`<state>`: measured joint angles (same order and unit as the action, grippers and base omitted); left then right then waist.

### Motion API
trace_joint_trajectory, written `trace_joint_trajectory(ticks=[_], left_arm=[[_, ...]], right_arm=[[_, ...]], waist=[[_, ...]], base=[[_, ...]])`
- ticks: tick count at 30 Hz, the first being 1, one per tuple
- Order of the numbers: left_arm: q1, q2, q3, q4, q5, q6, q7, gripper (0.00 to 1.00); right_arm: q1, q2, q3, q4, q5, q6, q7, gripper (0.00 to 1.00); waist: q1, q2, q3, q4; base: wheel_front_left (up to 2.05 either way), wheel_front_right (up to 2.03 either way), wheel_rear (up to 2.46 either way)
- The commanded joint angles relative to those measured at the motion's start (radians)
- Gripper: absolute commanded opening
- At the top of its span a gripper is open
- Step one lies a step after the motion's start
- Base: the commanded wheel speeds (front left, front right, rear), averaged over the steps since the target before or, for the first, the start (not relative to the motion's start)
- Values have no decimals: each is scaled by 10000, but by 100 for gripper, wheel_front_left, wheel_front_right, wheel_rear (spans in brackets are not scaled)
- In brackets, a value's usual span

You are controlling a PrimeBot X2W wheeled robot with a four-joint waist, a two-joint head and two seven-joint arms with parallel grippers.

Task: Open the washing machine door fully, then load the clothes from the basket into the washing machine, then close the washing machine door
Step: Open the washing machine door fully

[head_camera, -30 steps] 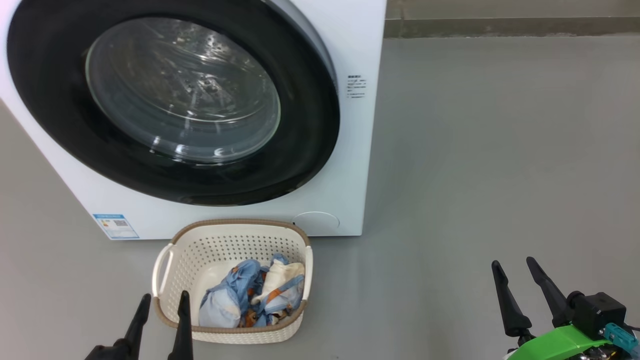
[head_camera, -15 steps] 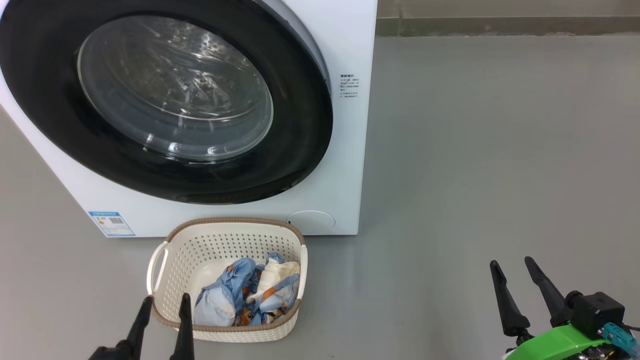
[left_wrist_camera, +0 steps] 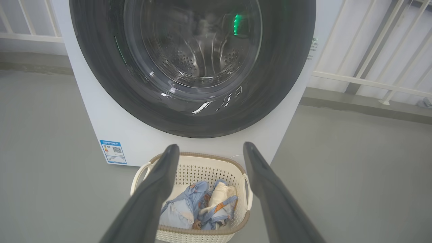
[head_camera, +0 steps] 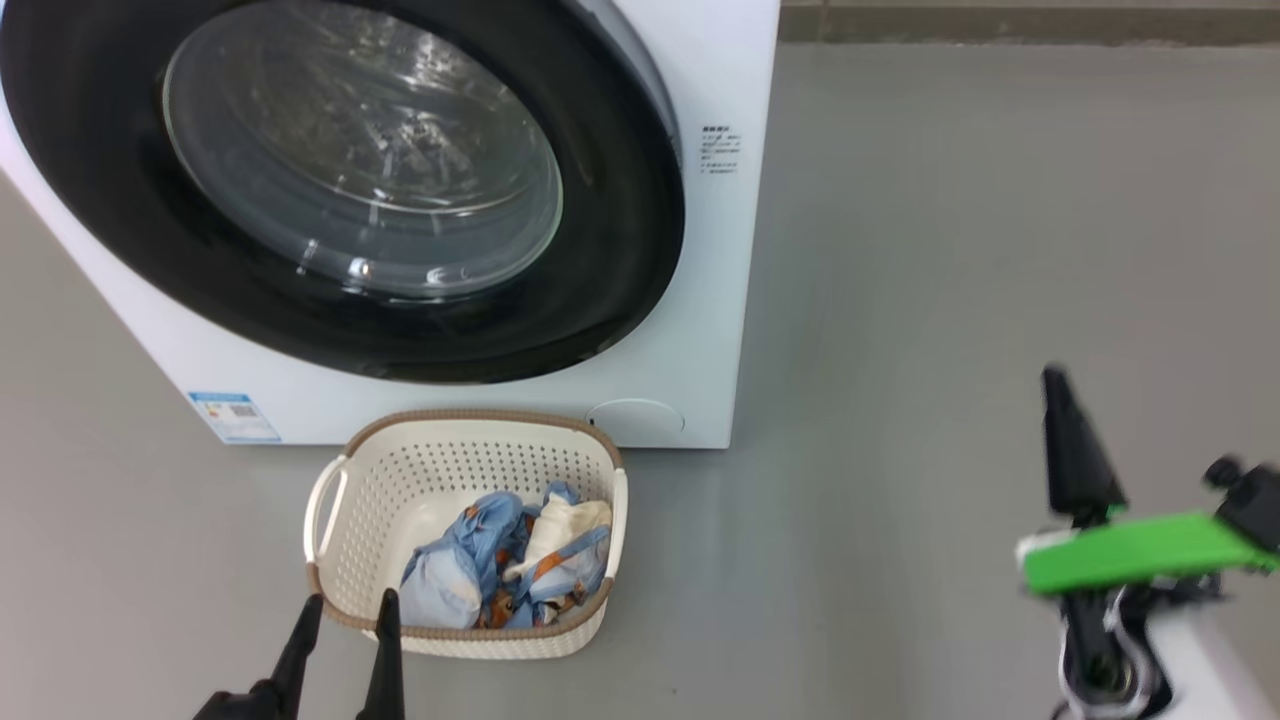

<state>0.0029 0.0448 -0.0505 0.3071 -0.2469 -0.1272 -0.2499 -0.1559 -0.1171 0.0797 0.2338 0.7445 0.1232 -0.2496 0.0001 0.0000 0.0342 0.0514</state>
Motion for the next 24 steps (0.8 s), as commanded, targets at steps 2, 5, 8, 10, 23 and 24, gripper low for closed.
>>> trace_joint_trajectory(ticks=[2, 5, 8, 10, 23, 24], left_arm=[[-472, 61, 201, -190, -107, -35, -118, 100], [-656, 58, 52, -198, -283, -35, -118, 100], [-844, 57, -98, -212, -433, -35, -118, 100], [-966, 57, -177, -232, -520, -32, -118, 100], [-1849, 56, -992, -513, -1087, 210, -118, 100], [-1922, 55, -1074, -537, -1136, 236, -118, 100]], right_arm=[[-966, -73, 39, -393, 1403, 75, -122, 0], [-1649, -259, 77, -366, 3007, 75, -122, 0], [-2330, -738, 467, -324, 4223, 75, -122, 0], [-2772, -1062, 708, -237, 4982, 75, -122, 0], [-5146, -2839, 1693, -46, 8214, 75, 2318, 0], [-5306, -2955, 1773, -37, 8264, 75, 2616, 0]], waist=[[0, 0, 298, 245], [0, 0, 538, 448], [0, 0, 780, 678], [0, 0, 944, 837], [0, 0, 2207, 1806], [0, 0, 2317, 1881]], base=[[0, 0, 0], [0, 0, 0], [0, 0, 0], [0, 0, 0], [0, 0, 0], [0, 0, 0]])
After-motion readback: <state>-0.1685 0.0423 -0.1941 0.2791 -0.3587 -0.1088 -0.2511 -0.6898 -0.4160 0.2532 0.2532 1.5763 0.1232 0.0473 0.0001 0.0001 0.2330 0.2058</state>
